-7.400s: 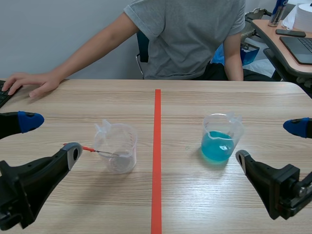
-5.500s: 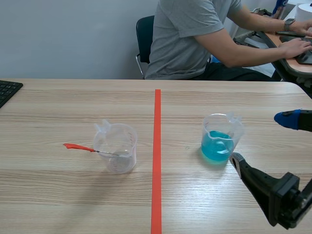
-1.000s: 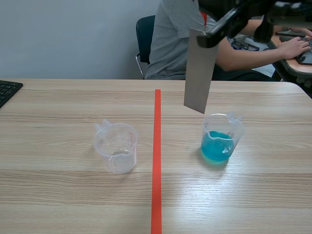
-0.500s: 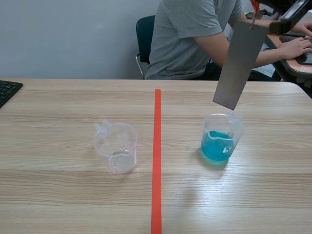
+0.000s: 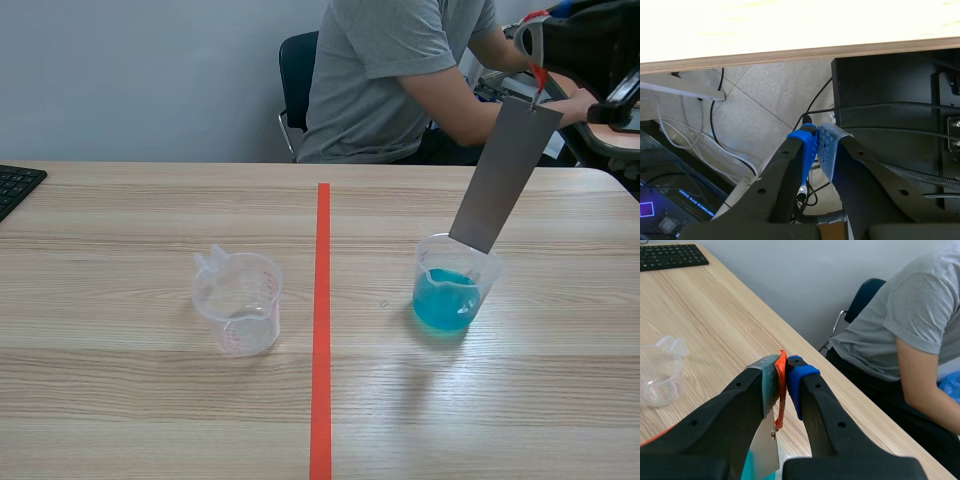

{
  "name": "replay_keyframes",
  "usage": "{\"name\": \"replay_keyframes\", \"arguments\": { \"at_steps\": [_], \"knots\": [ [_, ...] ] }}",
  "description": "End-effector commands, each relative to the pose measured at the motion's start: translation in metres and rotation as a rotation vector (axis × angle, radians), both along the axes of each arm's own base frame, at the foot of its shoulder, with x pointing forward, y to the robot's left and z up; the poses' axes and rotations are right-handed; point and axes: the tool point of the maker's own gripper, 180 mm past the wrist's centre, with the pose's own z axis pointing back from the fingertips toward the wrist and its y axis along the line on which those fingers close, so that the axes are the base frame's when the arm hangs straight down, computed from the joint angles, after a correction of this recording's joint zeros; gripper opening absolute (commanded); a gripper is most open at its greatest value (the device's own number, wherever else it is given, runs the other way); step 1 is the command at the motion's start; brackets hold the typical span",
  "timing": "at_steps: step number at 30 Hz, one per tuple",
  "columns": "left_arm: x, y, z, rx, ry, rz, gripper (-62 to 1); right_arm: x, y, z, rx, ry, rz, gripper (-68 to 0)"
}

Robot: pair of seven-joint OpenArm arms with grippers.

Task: Do the redox reaction experiment.
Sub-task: 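Move the plate over the blue solution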

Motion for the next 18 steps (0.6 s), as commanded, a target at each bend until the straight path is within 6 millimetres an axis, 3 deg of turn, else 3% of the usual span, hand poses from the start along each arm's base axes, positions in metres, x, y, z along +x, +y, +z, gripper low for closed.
{"name": "replay_keyframes", "arguments": {
  "at_steps": [1,18],
  "knots": [
    [0.000,-0.002,0.003,-0.008,-0.013,0.005,-57.3,0.002,0.006,0.021,0.006,-0.061,0.030,-66.0],
    [0.002,-0.002,0.003,-0.010,-0.018,0.007,-57.3,0.002,0.031,0.009,-0.005,-0.029,0.115,-66.0]
  ]
}}
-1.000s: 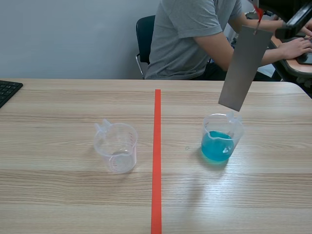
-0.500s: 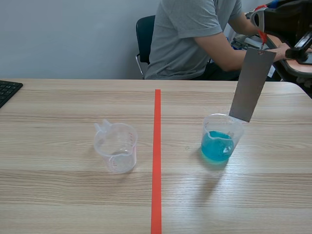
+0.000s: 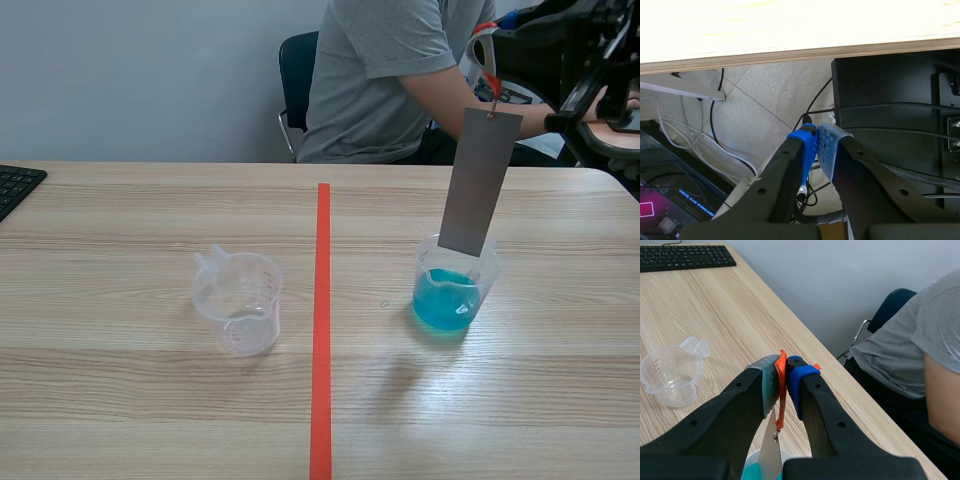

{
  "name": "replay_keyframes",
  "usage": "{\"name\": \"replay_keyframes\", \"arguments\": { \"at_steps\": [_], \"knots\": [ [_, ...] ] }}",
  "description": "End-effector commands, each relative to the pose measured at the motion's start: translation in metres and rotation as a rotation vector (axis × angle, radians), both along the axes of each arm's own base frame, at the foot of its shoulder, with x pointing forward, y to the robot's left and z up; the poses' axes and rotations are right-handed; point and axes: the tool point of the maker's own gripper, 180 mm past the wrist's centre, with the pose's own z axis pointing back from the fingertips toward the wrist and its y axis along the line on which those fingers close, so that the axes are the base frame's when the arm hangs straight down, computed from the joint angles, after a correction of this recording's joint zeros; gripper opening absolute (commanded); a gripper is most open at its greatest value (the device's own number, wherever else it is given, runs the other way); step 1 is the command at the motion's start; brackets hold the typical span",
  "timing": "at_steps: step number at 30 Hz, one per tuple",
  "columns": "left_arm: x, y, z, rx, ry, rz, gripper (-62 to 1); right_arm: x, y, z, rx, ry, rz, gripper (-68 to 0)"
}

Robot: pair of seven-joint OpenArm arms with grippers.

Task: Do the redox reaction experiment.
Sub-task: 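Move the plate over the blue solution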

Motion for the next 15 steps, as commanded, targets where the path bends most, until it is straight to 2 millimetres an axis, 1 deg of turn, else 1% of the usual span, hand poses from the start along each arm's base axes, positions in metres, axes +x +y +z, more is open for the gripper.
{"name": "replay_keyframes", "arguments": {
  "at_steps": [1,5,9,15],
  "knots": [
    [0.002,-0.002,0.003,-0.009,-0.017,0.006,-57.3,0.001,-0.001,0.015,0.007,-0.042,0.002,-66.0],
    [0.004,0.001,0.005,-0.002,-0.021,0.004,-57.3,0.001,-0.001,0.015,0.006,-0.042,0.002,-66.0],
    [0.007,0.015,0.013,0.011,-0.027,0.009,-57.3,0.001,-0.001,0.015,0.006,-0.042,0.002,-66.0],
    [0.020,0.037,0.042,0.013,-0.063,-0.003,-57.3,0.001,-0.001,0.015,0.006,-0.041,0.002,-66.0]
  ]
}}
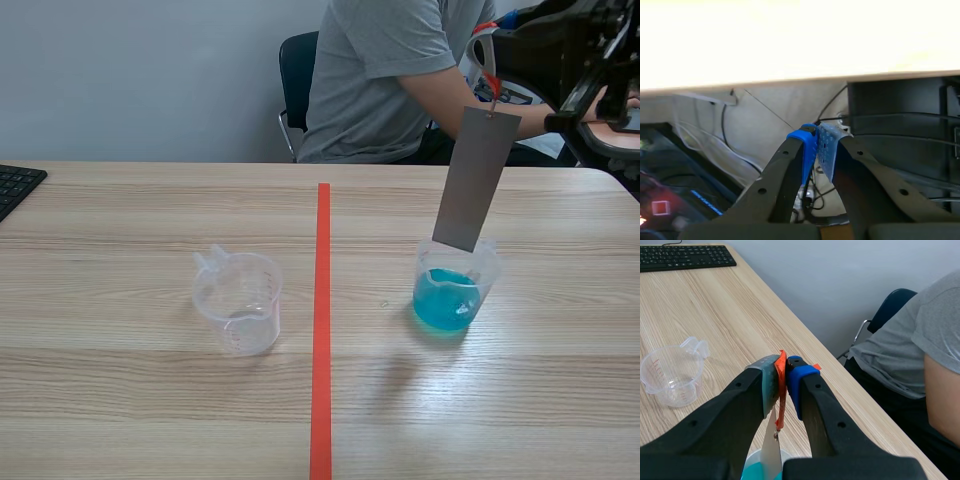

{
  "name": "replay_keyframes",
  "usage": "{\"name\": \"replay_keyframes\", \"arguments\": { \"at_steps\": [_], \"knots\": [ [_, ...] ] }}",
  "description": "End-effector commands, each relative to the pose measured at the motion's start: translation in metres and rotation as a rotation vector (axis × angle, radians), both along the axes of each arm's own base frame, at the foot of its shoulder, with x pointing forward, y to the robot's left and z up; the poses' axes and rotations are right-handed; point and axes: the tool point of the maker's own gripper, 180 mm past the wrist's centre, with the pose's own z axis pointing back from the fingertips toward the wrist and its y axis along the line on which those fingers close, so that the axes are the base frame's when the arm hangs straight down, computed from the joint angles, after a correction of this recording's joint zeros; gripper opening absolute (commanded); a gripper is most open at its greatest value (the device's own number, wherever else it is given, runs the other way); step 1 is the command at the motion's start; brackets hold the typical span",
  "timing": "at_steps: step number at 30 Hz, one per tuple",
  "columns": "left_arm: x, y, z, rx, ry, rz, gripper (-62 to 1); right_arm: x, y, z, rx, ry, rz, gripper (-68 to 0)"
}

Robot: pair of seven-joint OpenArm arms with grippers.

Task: Do the redox reaction experiment.
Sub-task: 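Move the plate over the blue solution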

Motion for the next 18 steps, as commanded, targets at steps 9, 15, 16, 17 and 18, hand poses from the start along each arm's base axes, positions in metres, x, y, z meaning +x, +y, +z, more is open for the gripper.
{"name": "replay_keyframes", "arguments": {
  "at_steps": [9,15,16,17,18],
  "knots": [
    [0.057,0.015,0.059,0.024,-0.112,-0.172,-57.3,0.001,-0.001,0.015,0.005,-0.041,0.002,-66.0],
    [0.108,-0.013,0.093,-0.009,-0.196,-0.376,-57.3,0.001,-0.002,0.014,0.003,-0.039,0.001,-66.0],
    [0.118,-0.019,0.100,-0.019,-0.217,-0.406,-57.3,0.001,-0.002,0.014,0.003,-0.039,0.001,-66.0],
    [0.127,-0.027,0.107,-0.030,-0.240,-0.439,-57.3,0.001,-0.002,0.014,0.003,-0.039,0.001,-66.0],
    [0.136,-0.035,0.115,-0.042,-0.263,-0.473,-57.3,0.001,-0.002,0.014,0.003,-0.039,0.001,-66.0]
  ]
}}
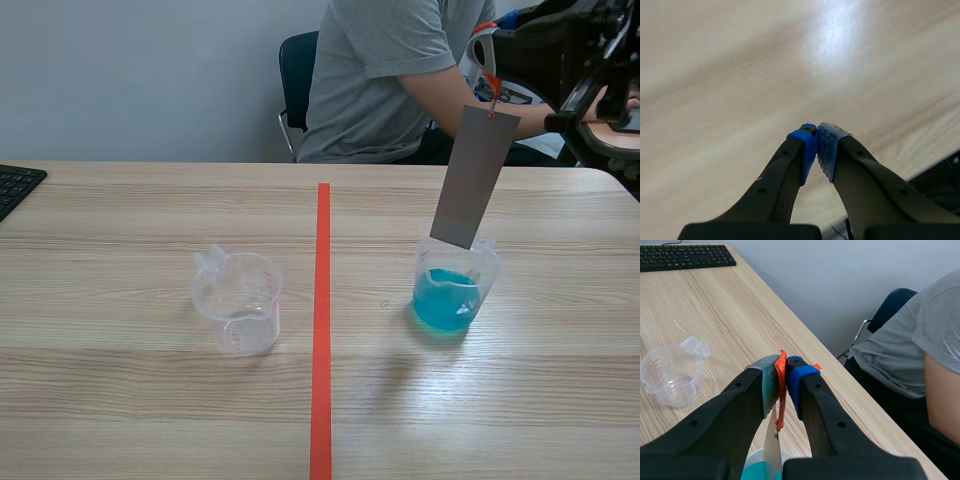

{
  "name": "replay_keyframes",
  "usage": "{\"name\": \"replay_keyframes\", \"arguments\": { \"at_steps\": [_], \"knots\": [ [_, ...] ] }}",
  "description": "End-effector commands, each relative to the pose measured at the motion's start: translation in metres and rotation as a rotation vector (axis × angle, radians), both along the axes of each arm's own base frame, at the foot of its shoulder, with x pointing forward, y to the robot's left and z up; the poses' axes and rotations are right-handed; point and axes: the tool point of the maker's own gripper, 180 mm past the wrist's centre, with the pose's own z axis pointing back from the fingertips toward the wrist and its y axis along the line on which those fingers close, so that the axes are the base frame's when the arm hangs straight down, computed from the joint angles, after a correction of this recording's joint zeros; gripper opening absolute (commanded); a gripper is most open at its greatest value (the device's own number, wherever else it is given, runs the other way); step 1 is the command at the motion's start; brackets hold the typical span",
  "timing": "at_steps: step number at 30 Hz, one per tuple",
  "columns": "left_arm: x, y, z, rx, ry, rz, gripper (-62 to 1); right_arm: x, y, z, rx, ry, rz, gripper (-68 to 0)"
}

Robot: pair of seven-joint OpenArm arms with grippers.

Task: Do the redox reaction experiment.
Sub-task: 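Move the plate over the blue solution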

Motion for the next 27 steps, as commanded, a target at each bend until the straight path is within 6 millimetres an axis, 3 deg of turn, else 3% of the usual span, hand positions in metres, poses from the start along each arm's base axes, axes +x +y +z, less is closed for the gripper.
{"name": "replay_keyframes", "arguments": {
  "at_steps": [1,7,12,21,27],
  "knots": [
    [0.022,-0.017,0.019,-0.040,-0.068,-0.053,-57.3,0.001,-0.002,0.014,0.003,-0.039,0.001,-66.0],
    [0.067,-0.078,0.068,-0.101,-0.223,-0.247,-57.3,0.001,-0.002,0.014,0.001,-0.037,0.000,-66.0],
    [0.089,-0.130,0.099,-0.158,-0.328,-0.369,-57.3,0.001,-0.002,0.014,0.001,-0.037,0.000,-66.0],
    [0.117,-0.206,0.104,-0.209,-0.388,-0.461,-57.3,0.001,-0.002,0.014,0.001,-0.037,0.000,-66.0],
    [0.124,-0.260,0.106,-0.259,-0.409,-0.519,-57.3,0.001,-0.002,0.014,0.001,-0.037,0.000,-66.0]
  ]
}}
